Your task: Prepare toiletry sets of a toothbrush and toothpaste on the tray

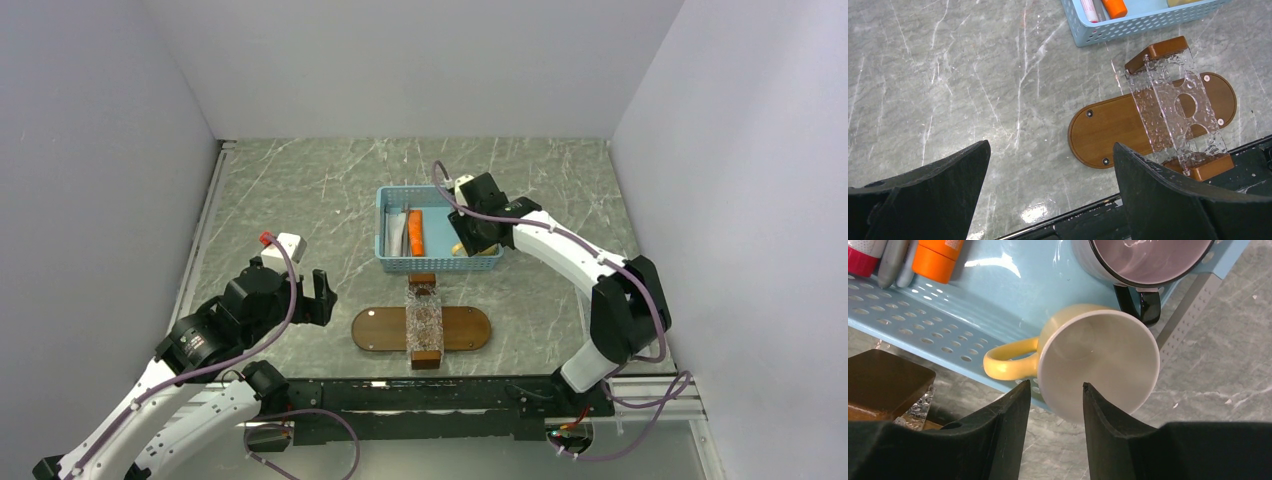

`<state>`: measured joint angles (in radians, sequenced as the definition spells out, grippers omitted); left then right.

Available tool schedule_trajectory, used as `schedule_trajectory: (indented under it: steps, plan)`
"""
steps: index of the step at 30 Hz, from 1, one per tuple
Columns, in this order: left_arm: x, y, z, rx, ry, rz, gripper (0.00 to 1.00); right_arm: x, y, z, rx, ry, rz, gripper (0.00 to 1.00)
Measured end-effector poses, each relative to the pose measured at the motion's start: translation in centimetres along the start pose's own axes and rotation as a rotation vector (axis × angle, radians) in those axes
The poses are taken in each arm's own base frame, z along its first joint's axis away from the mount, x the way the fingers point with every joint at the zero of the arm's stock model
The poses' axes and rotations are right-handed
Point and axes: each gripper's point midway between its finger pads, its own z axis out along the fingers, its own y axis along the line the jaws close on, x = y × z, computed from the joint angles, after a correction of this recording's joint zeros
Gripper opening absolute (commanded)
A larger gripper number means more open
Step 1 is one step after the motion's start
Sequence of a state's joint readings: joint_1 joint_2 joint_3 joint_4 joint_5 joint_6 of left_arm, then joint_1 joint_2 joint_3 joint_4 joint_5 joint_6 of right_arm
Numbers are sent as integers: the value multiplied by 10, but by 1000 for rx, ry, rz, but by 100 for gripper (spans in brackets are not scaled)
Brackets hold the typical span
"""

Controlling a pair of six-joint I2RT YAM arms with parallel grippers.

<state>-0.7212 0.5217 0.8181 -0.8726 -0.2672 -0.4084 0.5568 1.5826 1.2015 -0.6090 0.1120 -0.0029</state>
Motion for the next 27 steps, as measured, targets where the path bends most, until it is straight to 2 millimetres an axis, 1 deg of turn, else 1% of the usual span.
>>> schedule_trajectory:
  steps: [5, 8, 12, 13, 14, 17, 20, 27]
  plan:
    - [0, 0, 0, -1, 0, -1, 99, 2, 2, 6, -10, 10, -13, 41]
    - [0, 0, 0, -2, 0, -1, 99, 3, 3, 9, -16, 19, -17, 34]
    - [0, 1, 0, -3, -1, -2, 99, 6, 5, 13, -27, 34, -20, 27]
    - [0, 1, 0, -3, -1, -2, 99, 7, 7, 14, -36, 37, -22, 25]
    - [0, 1, 0, -3, -1, -2, 99, 6, 8, 15, -41, 37, -23, 20]
    - [0, 1, 0, -5, -1, -3, 99, 2, 11, 17, -58, 35, -26, 0]
    - [0, 2, 0, -7, -1, -4, 99, -3, 13, 19, -71, 30, -28, 0]
    - [0, 2, 0, -5, 0, -6, 99, -4, 13, 16, -69, 36, -27, 0]
